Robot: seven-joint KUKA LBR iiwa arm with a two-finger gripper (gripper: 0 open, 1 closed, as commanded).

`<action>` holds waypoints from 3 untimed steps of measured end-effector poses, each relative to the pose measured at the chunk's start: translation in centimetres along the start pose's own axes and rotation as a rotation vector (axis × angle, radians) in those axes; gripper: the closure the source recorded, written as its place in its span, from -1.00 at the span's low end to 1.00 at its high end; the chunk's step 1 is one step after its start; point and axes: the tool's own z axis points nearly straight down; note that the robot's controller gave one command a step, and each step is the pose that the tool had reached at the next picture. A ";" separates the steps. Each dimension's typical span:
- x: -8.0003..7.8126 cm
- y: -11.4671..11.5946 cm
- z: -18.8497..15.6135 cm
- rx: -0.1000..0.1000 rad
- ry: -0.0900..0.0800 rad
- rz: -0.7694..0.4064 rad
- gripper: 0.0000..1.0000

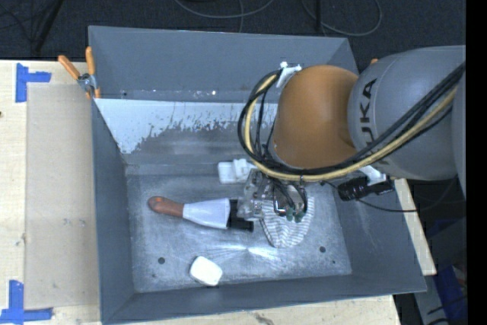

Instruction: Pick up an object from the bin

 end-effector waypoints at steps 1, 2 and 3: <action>-0.1 0.0 -1.7 -0.003 -0.009 0.001 1.00; -0.5 0.6 -7.1 -0.003 -0.013 0.017 1.00; -0.1 0.7 -7.6 -0.008 -0.031 0.014 1.00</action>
Offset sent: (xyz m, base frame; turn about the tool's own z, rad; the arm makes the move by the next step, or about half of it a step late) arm 0.0143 0.0178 0.1635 0.1113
